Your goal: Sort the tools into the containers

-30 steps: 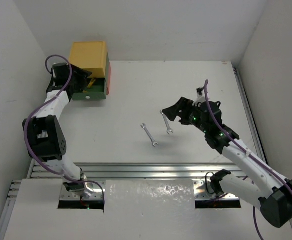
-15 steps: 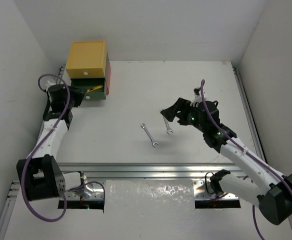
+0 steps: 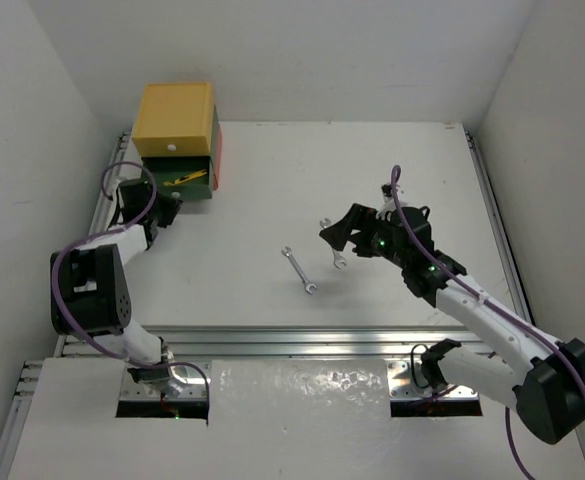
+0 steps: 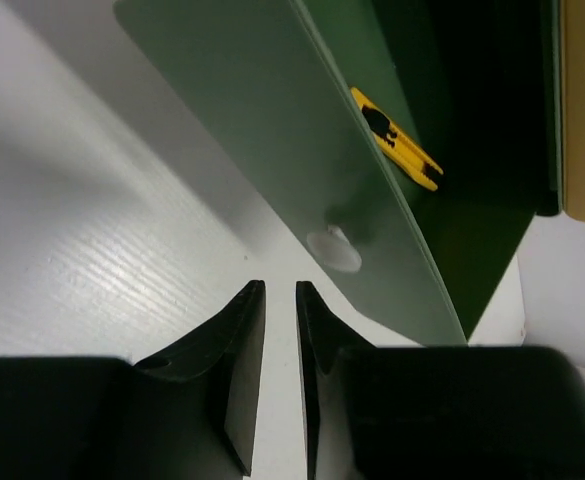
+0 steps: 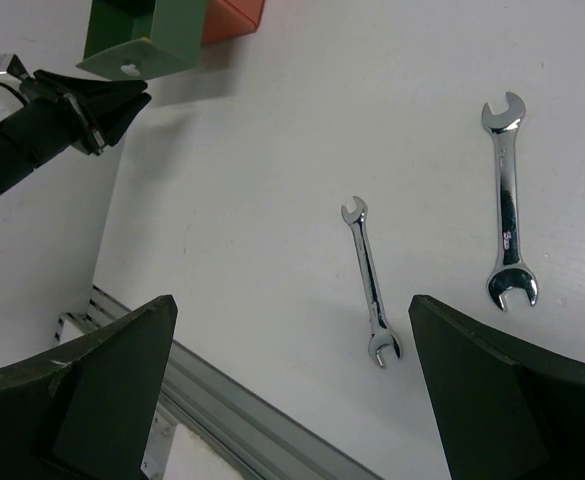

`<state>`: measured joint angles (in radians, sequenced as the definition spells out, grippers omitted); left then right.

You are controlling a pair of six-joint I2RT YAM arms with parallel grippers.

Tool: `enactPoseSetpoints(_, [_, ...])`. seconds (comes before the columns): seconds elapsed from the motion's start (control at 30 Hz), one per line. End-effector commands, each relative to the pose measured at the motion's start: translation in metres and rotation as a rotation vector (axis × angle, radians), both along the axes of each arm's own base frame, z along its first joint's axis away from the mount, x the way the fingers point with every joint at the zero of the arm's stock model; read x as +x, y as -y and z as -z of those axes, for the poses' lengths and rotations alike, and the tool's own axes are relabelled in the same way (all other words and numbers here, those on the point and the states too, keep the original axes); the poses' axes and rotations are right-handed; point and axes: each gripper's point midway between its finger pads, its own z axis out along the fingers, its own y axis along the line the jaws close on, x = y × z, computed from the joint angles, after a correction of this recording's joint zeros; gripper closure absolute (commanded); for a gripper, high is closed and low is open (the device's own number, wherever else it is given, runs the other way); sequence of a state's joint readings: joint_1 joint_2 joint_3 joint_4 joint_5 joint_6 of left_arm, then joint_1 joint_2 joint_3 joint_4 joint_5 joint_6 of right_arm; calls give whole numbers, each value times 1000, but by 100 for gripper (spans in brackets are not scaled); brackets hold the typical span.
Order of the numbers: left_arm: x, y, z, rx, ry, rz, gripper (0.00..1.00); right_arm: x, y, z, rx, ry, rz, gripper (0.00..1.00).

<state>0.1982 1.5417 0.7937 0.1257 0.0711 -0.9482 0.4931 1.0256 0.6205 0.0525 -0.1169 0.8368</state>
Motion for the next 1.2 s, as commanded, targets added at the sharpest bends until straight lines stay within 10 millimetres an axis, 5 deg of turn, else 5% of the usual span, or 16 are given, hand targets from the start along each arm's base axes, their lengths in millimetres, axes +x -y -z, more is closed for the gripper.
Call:
enactPoseSetpoints(0.0, [33,-9,-26,17,132,3,83,5,-4,-5,12,47,-18,1])
enactPoseSetpoints(0.77, [112,-24,-18,26,223,15,87,23,-14,38,-83,-28,-59,1])
enactPoseSetpoints(1.17, [122,-27,-17,39,250,14,83,27,-13,58,-112,-59,-62,1])
